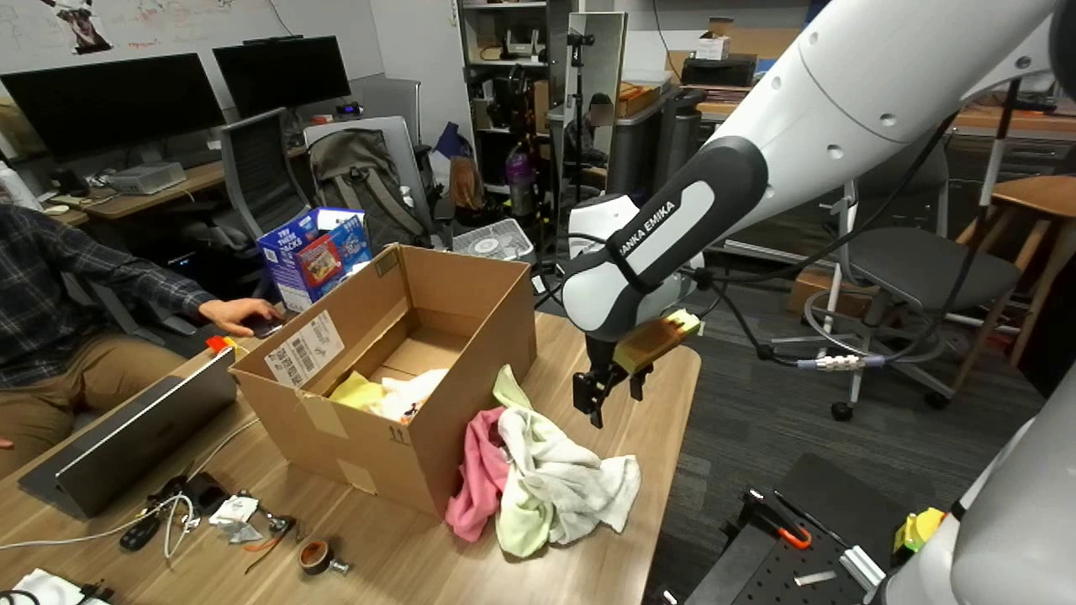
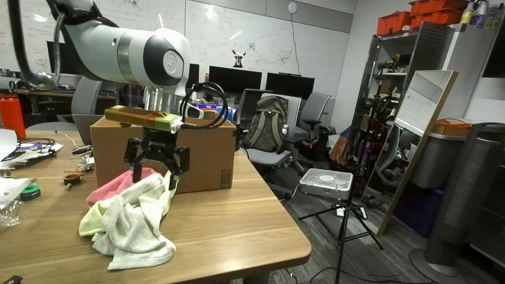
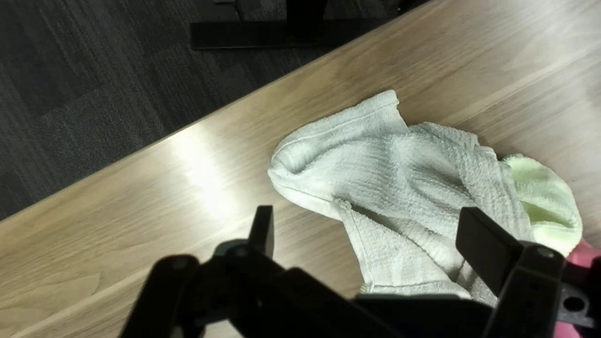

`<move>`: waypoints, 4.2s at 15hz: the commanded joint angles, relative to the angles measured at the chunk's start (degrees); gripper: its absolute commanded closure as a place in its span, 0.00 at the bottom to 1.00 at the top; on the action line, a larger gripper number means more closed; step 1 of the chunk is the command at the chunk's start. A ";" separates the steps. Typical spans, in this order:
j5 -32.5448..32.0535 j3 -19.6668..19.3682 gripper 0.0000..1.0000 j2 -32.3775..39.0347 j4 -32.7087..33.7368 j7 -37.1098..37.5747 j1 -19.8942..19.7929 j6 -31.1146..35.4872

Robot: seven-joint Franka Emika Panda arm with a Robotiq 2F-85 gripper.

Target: Pick up three cloths from the table and put them in the box.

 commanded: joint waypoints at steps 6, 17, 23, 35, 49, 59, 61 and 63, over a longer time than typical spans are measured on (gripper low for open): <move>5.00 -0.15 0.00 6.49 2.19 -13.28 0.36 6.12; 20.82 2.27 0.00 12.20 4.70 -32.81 -2.50 6.54; 33.35 5.86 0.00 14.98 4.94 -48.27 -6.56 8.93; 45.36 6.74 0.00 17.38 4.66 -74.66 -8.39 14.37; 53.94 6.50 0.00 24.92 7.71 -94.06 -9.95 23.51; 52.31 5.57 0.00 23.86 2.74 -96.16 -10.55 24.26; 51.76 5.05 0.00 24.00 1.89 -96.26 -10.30 24.57; 51.41 4.74 0.00 23.85 1.06 -96.02 -10.13 24.46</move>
